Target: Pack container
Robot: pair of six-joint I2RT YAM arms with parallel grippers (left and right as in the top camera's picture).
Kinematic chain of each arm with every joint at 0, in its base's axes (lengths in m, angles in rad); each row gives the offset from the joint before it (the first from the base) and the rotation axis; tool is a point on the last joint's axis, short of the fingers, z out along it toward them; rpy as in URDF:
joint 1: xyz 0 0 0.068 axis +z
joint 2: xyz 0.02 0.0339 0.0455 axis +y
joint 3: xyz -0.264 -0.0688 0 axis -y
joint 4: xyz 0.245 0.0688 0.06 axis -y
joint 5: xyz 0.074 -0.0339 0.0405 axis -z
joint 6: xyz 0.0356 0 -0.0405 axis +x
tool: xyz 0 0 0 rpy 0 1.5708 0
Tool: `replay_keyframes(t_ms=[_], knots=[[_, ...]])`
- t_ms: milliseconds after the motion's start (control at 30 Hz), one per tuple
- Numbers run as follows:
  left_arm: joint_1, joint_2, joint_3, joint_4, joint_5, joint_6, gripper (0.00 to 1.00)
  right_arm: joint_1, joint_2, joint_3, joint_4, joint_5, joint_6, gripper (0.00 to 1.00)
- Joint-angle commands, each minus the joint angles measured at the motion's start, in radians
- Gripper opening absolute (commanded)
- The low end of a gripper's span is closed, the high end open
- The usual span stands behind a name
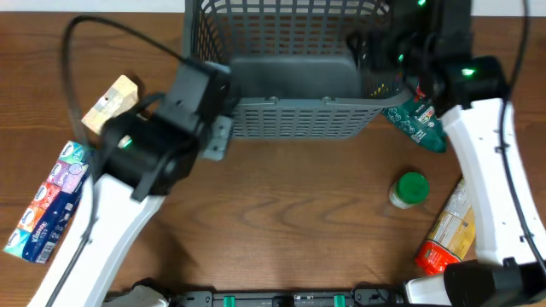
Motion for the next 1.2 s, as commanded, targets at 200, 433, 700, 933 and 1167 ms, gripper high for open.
replay_keyframes(t_ms=[200, 433, 700, 933, 1167], knots=[[0.193, -0.169, -0.002, -0.035, -0.139, -0.038, 0.84, -0.197, -0.009, 0.248, -0.191, 0.258, 0.201, 0.52], [0.385, -0.180, -0.002, -0.035, -0.137, -0.074, 0.84, -0.399, 0.028, 0.240, -0.317, 0.194, 0.291, 0.01], [0.444, -0.119, -0.002, -0.035, -0.132, -0.079, 0.86, -0.423, 0.183, 0.240, -0.369, -0.069, 0.132, 0.01], [0.444, -0.054, -0.002, -0.035, -0.115, -0.079, 0.86, -0.423, 0.327, 0.240, -0.386, -0.180, 0.117, 0.01], [0.444, -0.021, -0.002, -0.035, -0.114, -0.079, 0.86, -0.422, 0.364, 0.240, -0.377, -0.338, 0.008, 0.01]])
